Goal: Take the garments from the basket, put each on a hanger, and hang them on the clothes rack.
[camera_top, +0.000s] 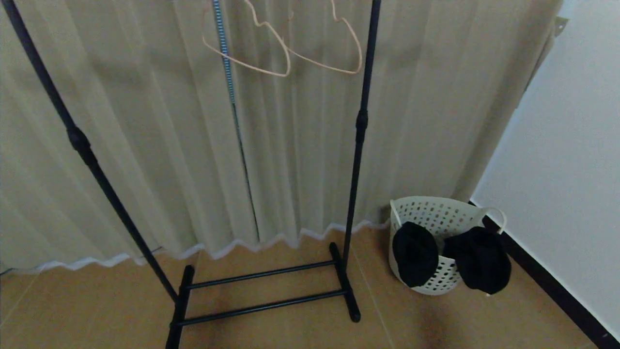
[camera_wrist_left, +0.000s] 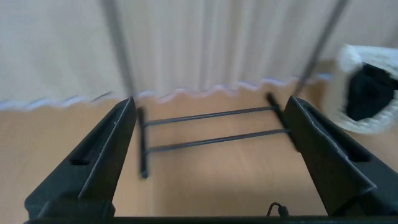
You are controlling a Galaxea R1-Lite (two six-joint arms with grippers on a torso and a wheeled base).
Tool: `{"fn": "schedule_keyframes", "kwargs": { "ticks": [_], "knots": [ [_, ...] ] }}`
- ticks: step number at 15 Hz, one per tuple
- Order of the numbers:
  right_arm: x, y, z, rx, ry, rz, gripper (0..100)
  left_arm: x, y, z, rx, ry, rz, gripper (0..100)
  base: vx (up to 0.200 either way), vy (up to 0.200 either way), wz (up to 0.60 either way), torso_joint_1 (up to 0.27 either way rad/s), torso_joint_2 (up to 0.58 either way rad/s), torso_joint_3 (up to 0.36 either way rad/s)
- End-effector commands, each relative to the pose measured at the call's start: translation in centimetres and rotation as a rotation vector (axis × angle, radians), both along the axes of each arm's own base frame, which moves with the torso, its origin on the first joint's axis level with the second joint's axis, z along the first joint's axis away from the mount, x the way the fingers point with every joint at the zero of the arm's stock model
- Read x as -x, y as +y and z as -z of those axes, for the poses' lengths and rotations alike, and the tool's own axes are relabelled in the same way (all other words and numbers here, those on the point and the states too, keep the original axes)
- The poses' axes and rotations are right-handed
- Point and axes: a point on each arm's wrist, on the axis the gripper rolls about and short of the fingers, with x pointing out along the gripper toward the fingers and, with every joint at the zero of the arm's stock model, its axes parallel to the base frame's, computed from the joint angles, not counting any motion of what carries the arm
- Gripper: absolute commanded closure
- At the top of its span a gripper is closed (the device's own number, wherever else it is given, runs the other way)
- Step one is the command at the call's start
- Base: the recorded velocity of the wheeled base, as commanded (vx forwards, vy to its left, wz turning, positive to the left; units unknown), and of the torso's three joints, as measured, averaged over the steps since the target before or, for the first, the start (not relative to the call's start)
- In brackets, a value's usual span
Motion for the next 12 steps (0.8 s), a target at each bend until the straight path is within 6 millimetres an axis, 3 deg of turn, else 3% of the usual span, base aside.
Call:
{"fn": "schedule_keyframes", "kwargs": {
  "ticks": [1,8,12],
  "knots": [
    [-0.01,0.00,0.00,0.000,0.001,0.001,0,-0.01,0.00,0.00,0.000,0.001,0.000,0,0.000,-0.200,0.00,-0.007,0.01,0.012],
    [-0.01,0.00,0.00,0.000,0.001,0.001,0,-0.01,0.00,0.00,0.000,0.001,0.000,0,0.000,-0.200,0.00,0.004,0.01,0.003],
    [-0.01,0.00,0.00,-0.002,0.001,0.001,0,-0.02,0.00,0.05,-0.002,0.003,0.000,0,0.200,0.000,0.00,-0.001,0.00,0.004]
  ]
}}
